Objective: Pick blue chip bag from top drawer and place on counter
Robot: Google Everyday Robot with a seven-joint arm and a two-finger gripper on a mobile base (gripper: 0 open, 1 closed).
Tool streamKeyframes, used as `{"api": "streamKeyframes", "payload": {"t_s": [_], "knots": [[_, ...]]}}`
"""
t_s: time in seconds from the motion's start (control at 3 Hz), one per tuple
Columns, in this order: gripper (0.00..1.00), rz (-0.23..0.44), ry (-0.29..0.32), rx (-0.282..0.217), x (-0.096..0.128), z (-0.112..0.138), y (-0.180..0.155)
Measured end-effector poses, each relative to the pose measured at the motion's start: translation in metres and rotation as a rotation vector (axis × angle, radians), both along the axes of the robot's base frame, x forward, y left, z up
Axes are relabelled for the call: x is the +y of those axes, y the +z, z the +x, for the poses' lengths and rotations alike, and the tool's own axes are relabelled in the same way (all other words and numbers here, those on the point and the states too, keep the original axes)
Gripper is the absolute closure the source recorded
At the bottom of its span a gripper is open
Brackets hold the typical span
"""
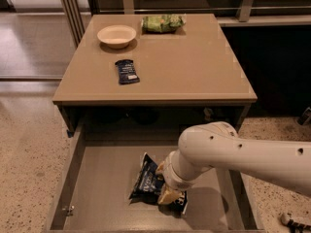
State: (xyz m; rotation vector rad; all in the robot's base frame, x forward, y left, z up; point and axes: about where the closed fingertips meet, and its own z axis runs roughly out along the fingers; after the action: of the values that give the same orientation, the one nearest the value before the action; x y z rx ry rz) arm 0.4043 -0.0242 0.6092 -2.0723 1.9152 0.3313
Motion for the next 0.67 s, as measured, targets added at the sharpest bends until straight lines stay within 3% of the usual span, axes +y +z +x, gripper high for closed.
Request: {"api": "streamKeyframes", "payload": {"t_s": [0.67], "knots": [[0.96, 0.000, 0.000, 0.000, 0.0000, 0.0000, 0.0000]]}}
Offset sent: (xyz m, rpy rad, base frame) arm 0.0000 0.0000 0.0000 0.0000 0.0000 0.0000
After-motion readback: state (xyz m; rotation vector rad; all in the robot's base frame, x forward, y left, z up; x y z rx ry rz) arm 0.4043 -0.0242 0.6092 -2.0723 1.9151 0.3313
